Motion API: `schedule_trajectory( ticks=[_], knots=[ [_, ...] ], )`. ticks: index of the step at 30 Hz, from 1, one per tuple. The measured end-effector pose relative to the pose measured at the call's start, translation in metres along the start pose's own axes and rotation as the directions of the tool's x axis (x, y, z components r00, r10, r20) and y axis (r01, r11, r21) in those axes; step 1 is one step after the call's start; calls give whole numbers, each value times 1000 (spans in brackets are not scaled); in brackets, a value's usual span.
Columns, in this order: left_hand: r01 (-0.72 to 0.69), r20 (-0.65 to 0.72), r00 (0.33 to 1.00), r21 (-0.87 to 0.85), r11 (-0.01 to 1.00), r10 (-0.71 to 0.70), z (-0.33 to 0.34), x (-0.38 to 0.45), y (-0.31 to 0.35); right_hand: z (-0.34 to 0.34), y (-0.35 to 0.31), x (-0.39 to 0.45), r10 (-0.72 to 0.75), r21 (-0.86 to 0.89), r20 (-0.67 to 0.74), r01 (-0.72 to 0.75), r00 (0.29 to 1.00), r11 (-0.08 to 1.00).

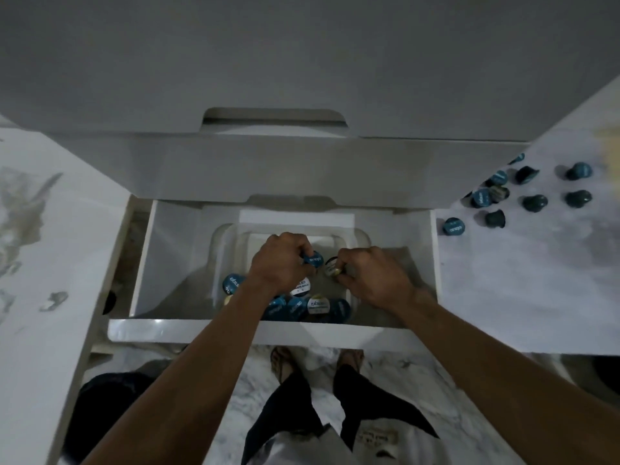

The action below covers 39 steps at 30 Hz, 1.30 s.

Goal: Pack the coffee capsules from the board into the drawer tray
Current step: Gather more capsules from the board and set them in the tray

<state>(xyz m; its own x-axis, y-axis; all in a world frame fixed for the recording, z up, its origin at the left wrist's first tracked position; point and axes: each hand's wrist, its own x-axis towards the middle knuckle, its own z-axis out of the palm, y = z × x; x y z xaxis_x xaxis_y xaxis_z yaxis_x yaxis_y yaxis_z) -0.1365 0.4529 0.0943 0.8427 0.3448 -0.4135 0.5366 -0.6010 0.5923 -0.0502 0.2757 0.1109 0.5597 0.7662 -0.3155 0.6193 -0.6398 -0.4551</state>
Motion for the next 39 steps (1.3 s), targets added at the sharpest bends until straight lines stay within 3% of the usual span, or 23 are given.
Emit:
schedule_trajectory(
  ticks=[12, 19, 30, 39],
  knots=[
    [52, 73, 996, -120, 991, -44, 5, 3, -1, -3, 0, 0, 49, -21, 83, -47, 995, 999],
    [11, 43, 999, -179, 984, -3, 3, 0, -2, -6, 3, 0, 40, -19, 44, -39, 998, 999],
    [-33, 167, 985, -51, 998, 41, 5, -3, 4, 2, -1, -7, 56, -92, 159, -42, 986, 995],
    [-35, 152, 988, -11, 999, 36, 4, -8, 8, 2, 2, -11, 23, -39, 123, -18, 992, 999]
  ],
)
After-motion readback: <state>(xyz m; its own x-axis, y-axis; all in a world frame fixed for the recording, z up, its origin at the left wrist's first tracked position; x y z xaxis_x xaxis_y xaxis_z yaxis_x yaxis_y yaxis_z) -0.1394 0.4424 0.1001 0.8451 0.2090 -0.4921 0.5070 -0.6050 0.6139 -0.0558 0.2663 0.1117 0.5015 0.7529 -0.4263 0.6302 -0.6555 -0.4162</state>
